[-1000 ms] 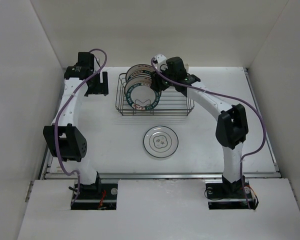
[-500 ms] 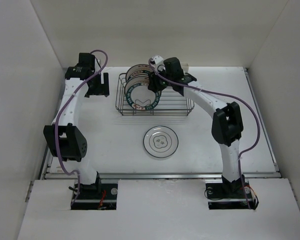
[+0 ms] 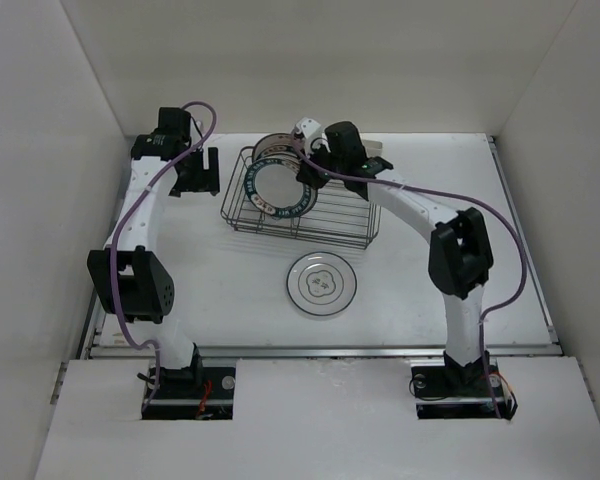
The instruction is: Unload the plates from the dish rack
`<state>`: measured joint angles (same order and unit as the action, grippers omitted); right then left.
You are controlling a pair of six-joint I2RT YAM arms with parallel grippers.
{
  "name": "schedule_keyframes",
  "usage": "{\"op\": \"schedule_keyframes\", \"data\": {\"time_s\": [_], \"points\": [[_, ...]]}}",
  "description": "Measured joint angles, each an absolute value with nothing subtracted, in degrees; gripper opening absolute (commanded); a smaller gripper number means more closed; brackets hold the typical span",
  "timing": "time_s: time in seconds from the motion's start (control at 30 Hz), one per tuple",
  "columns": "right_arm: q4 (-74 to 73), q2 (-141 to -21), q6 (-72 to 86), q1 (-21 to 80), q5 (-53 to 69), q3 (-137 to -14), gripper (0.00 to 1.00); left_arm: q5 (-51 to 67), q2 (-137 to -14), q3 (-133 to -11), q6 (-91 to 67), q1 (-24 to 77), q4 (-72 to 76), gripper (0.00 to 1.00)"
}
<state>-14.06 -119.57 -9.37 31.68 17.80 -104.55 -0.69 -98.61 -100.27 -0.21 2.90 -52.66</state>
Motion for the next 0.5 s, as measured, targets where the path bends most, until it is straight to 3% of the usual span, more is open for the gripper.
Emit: {"op": "schedule_keyframes", "data": {"time_s": [0.3, 0.5], "points": [[-14.13, -104.18, -12.01, 31.18, 10.35, -101.73, 0.00, 2.31, -98.61, -99.83, 0.08, 2.90, -52.51, 0.80], [-14.46, -93.32, -8.58, 30.65, 15.07, -98.21, 0.00, 4.62, -105.10, -104.55, 0.78, 3.25, -53.43, 0.79]]}}
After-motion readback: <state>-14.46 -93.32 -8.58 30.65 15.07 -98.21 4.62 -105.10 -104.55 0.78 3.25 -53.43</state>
